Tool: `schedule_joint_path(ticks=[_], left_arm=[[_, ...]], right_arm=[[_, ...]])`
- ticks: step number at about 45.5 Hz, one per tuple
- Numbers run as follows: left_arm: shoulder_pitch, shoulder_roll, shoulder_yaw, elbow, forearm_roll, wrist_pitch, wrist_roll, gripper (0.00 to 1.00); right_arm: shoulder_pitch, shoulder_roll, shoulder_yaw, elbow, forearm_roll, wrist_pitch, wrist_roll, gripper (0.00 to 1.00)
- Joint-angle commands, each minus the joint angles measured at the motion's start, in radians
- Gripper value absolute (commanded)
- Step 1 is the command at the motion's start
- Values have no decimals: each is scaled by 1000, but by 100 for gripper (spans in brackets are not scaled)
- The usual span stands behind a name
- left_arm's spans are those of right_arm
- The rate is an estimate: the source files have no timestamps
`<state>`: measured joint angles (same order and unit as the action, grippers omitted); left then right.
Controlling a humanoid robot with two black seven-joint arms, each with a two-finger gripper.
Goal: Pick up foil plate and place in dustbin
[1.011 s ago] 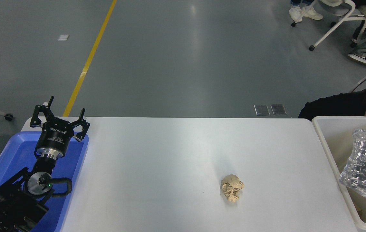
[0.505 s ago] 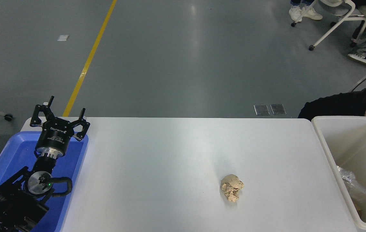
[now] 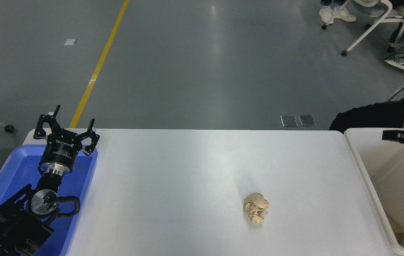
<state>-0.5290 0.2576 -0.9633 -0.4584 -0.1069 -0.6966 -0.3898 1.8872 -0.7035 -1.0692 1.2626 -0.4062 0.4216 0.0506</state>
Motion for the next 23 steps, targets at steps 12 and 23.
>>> schedule_joint_path(ticks=[12,23], left_arm=[[3,0,-2,1,-4,3,-6,100],[3,0,-2,1,-4,3,-6,100]], right_arm=[[552,398,-152,363,382,330,-2,100],[662,481,-159,416,448,355,-2,100]])
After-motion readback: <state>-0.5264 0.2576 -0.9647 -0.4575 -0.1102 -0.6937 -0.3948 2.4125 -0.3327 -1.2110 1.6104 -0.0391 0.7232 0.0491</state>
